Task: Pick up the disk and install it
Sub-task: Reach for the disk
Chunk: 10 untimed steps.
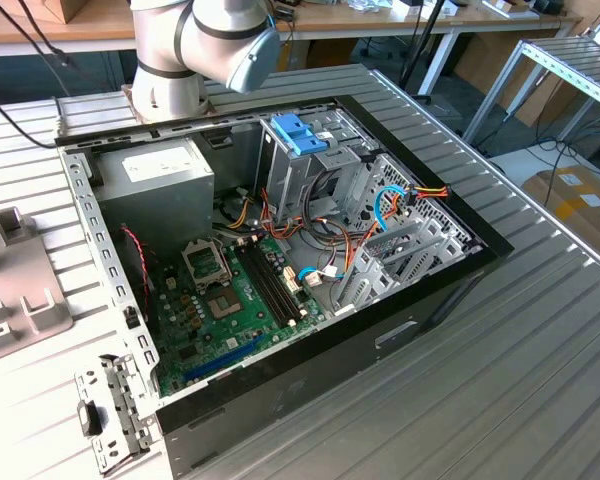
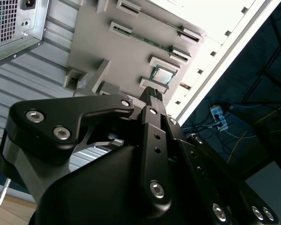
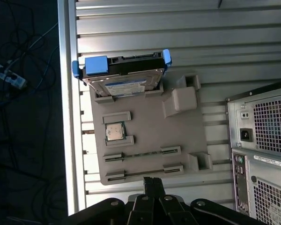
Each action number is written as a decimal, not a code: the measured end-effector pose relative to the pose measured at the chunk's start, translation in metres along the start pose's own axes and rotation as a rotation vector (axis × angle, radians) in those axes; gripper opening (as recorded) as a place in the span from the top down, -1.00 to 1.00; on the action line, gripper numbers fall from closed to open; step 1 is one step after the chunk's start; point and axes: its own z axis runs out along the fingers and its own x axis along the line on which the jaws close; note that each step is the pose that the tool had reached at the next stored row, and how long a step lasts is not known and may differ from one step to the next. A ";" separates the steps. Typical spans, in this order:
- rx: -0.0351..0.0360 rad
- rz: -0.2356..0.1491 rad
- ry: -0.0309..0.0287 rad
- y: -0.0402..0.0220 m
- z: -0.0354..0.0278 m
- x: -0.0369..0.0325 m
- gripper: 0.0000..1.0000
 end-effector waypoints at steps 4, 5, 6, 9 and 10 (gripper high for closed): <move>0.0000 0.000 0.0000 -0.0003 -0.0001 0.0037 0.79; 0.0000 0.000 0.0000 -0.0004 -0.0001 0.0047 0.79; 0.0001 0.000 0.0000 -0.0005 -0.0001 0.0058 0.79; 0.0001 0.000 0.0000 -0.0007 -0.0002 0.0084 0.79; 0.0001 0.000 0.0000 -0.0007 -0.0002 0.0095 0.79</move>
